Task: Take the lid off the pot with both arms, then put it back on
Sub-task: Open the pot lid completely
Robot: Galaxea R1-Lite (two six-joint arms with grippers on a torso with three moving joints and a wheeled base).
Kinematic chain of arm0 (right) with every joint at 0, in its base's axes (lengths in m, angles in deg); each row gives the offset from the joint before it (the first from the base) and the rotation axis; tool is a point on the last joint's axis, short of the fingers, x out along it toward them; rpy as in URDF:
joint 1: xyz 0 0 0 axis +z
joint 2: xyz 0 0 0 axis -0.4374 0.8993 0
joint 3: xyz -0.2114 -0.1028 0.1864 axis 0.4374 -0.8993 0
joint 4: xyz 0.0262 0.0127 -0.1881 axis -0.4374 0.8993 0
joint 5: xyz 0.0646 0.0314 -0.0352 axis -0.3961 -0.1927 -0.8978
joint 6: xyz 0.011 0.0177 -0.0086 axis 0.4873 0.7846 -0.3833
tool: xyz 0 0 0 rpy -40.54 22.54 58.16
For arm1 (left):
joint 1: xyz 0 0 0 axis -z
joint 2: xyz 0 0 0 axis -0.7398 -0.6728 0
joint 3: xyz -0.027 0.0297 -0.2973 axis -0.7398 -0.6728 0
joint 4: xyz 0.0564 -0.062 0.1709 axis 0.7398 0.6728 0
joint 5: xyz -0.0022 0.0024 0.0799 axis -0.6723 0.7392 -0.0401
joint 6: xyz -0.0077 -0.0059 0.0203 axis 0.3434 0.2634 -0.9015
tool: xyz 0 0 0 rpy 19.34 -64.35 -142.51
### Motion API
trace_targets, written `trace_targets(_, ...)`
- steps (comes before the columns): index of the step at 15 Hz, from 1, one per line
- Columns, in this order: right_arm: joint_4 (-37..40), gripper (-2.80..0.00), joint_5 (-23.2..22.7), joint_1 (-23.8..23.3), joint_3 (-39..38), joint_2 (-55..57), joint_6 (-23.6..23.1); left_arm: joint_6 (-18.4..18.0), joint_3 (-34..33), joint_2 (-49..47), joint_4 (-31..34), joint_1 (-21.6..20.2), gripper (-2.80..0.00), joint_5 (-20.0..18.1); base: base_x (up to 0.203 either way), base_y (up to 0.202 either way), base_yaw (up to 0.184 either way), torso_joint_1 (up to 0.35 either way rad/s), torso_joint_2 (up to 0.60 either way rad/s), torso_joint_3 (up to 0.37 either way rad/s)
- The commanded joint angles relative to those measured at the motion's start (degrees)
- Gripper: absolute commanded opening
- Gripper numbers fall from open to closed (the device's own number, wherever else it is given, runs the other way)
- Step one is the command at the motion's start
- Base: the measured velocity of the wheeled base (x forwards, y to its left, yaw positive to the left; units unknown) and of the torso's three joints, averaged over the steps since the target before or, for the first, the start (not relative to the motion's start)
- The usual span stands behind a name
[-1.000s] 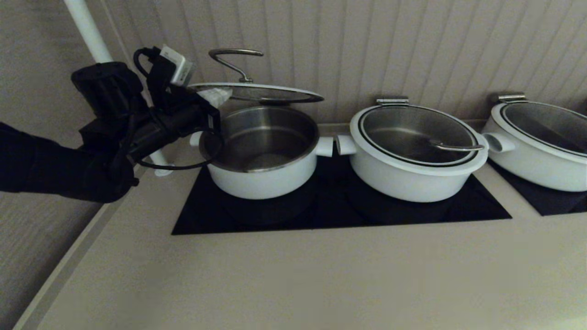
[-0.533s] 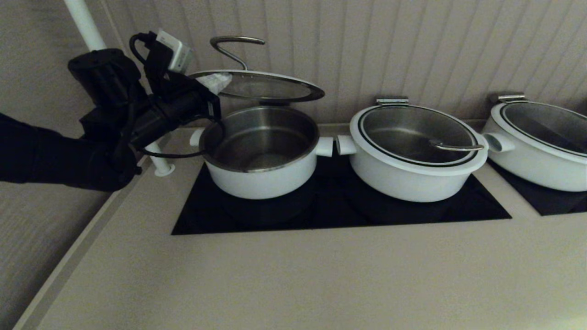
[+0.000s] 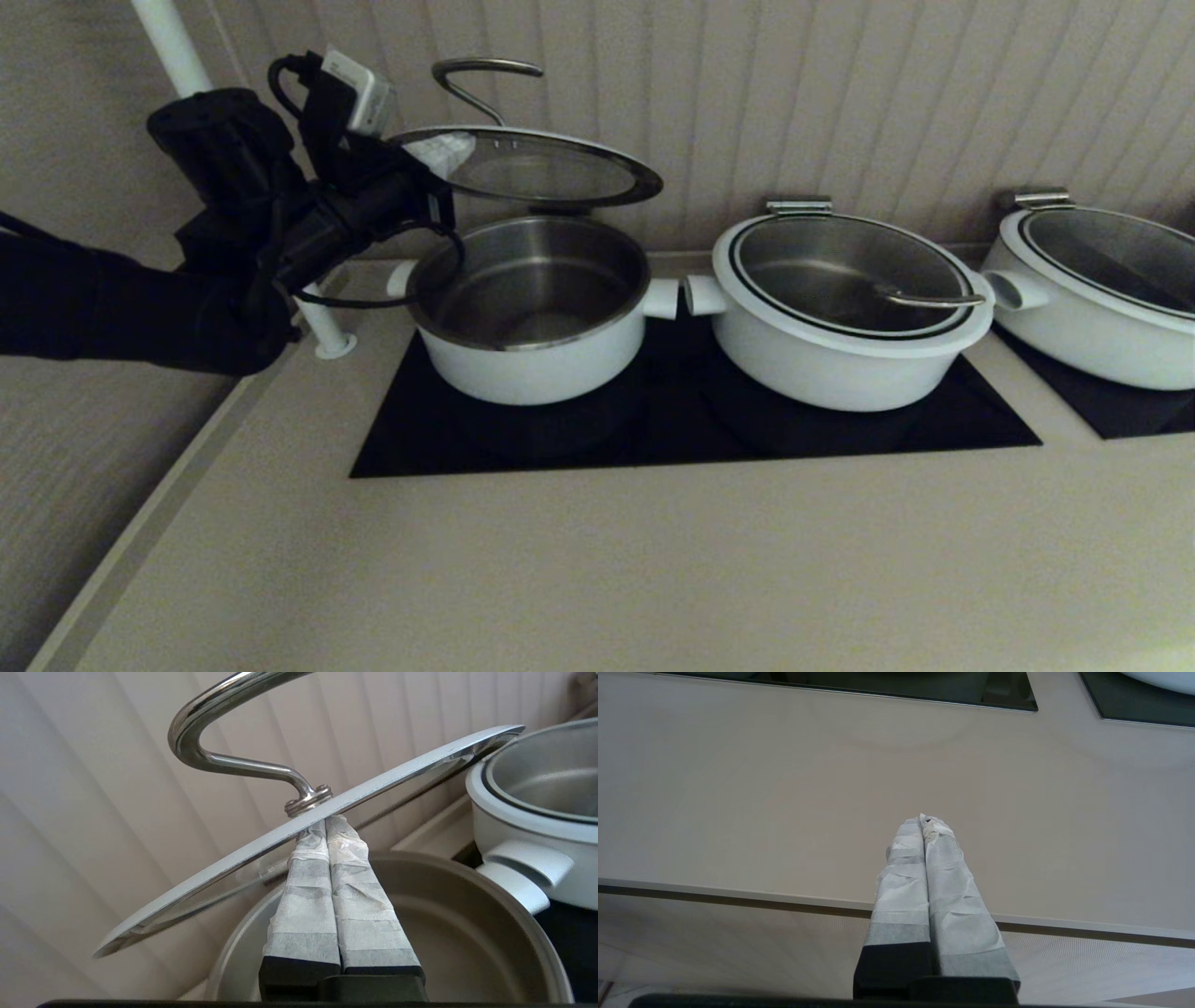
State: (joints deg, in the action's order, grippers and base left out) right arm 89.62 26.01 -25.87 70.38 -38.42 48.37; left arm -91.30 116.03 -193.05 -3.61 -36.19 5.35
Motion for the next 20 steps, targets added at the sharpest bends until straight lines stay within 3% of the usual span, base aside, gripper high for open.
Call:
trace_targets(1,0.1,-2.80,0.0,0.0,0.0,0.1,0.0,-0.1,2.5,-1.4,-0.2,0.0,-2.80,-0.1,0.000,0.000,0.000,0.000,0.00,0.000)
trace_targets(20,0.1,-2.80,0.0,0.0,0.0,0.1,0.0,-0.1,16.5,-7.2,0.4,0.0,-2.80,0.1,0.000,0.000,0.000,0.000,0.00,0.000)
